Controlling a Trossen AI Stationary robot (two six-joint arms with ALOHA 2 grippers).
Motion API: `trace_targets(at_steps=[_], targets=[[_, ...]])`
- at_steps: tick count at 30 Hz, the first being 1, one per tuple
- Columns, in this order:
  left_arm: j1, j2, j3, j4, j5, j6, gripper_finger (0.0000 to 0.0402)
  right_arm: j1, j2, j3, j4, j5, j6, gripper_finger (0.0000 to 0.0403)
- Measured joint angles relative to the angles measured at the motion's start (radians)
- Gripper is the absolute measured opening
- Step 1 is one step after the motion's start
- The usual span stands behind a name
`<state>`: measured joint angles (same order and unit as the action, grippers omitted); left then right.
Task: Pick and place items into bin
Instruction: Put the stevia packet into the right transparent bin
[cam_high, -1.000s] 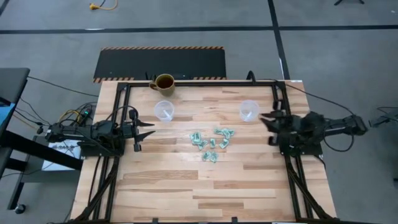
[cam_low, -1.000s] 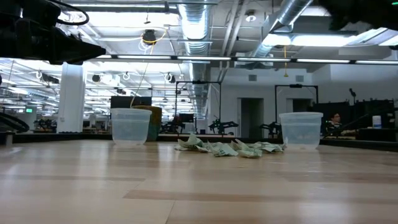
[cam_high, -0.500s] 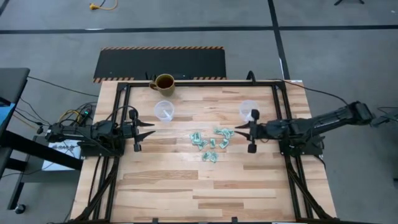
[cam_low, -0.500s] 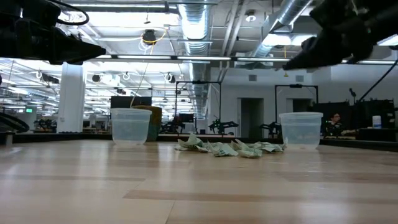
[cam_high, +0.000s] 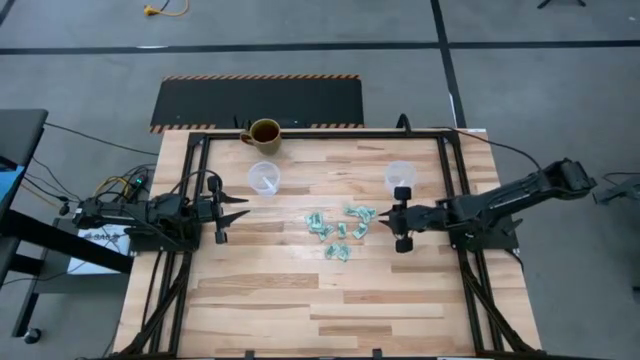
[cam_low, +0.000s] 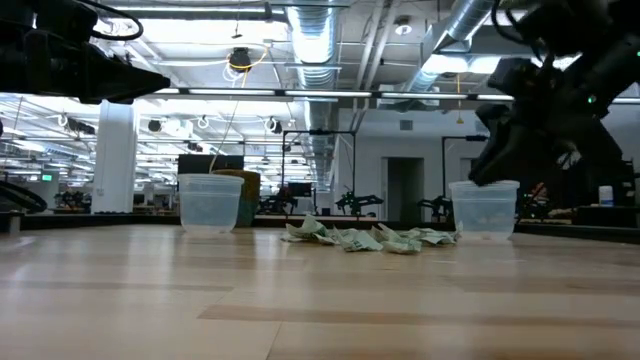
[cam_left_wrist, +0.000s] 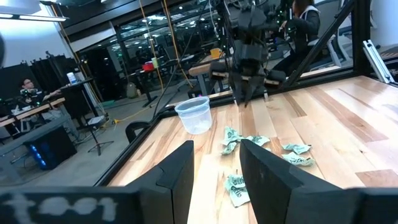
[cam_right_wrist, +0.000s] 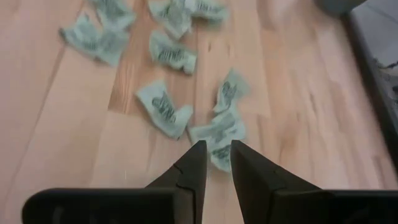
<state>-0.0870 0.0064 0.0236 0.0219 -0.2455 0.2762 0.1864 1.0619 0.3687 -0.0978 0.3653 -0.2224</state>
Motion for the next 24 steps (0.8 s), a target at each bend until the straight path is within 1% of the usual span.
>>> trace_targets(at_steps=[4, 7, 12, 16, 21, 24], targets=[[0.000, 0.000, 0.000, 0.000, 0.000, -0.009, 0.0121, 0.000, 0.085, 0.000, 0.018, 0.000, -0.057, 0.0067], [0.000, 0.000, 0.000, 0.000, 0.000, -0.003, 0.0121, 0.000, 0.124, 0.000, 0.055, 0.000, -0.083, 0.0067], [0.000, 0.000, 0.000, 0.000, 0.000, -0.006, 0.0121, -0.004, 0.135, 0.000, 0.085, 0.000, -0.148, 0.0067], [0.000, 0.000, 0.000, 0.000, 0.000, -0.009, 0.0121, -0.043, 0.138, 0.000, 0.071, 0.022, -0.210, 0.0067], [0.000, 0.000, 0.000, 0.000, 0.000, -0.003, 0.0121, -0.097, 0.144, 0.003, 0.085, 0.029, -0.198, 0.0067], [0.000, 0.000, 0.000, 0.000, 0.000, -0.009, 0.0121, -0.103, 0.159, 0.018, 0.069, 0.030, -0.184, 0.0067]])
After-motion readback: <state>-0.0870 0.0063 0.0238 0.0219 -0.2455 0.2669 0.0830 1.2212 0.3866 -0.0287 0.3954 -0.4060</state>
